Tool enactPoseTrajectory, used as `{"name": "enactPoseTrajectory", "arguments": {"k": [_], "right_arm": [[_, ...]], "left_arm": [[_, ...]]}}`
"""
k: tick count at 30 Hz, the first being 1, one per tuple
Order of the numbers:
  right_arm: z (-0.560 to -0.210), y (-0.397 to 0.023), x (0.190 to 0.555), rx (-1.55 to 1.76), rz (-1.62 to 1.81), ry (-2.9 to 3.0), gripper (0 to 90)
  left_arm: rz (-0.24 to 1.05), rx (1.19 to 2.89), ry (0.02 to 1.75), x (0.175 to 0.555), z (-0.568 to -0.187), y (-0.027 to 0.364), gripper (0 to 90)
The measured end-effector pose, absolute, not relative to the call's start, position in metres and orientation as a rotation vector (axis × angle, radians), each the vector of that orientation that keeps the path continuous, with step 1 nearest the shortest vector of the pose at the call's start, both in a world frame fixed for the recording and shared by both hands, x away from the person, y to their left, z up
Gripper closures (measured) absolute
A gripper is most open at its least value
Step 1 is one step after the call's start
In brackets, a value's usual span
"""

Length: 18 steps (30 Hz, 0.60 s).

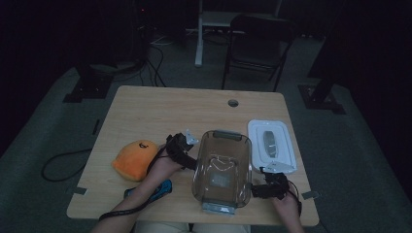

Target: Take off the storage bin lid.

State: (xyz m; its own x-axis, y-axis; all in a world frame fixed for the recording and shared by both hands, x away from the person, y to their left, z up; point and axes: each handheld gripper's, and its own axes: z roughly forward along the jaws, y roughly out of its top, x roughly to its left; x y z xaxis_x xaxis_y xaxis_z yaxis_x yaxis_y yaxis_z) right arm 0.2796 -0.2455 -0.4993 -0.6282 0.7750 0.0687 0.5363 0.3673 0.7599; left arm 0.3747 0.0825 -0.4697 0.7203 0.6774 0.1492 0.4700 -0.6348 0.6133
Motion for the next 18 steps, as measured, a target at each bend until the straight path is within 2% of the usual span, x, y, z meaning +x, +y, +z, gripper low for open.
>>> {"name": "enactPoseTrajectory", "arguments": {"k": [7, 18], "right_arm": [[-0.501, -0.233, 0.278, 1.114, 1.157, 2.363, 13.2], [-0.506, -0.218, 0.277, 1.038, 1.193, 2.412, 13.2]], "left_arm": [[0.524, 2.392, 0.916, 0.385, -0.467, 0.093, 0.4], [0.486, 2.411, 0.997, 0.384, -0.456, 0.116, 0.5]]}}
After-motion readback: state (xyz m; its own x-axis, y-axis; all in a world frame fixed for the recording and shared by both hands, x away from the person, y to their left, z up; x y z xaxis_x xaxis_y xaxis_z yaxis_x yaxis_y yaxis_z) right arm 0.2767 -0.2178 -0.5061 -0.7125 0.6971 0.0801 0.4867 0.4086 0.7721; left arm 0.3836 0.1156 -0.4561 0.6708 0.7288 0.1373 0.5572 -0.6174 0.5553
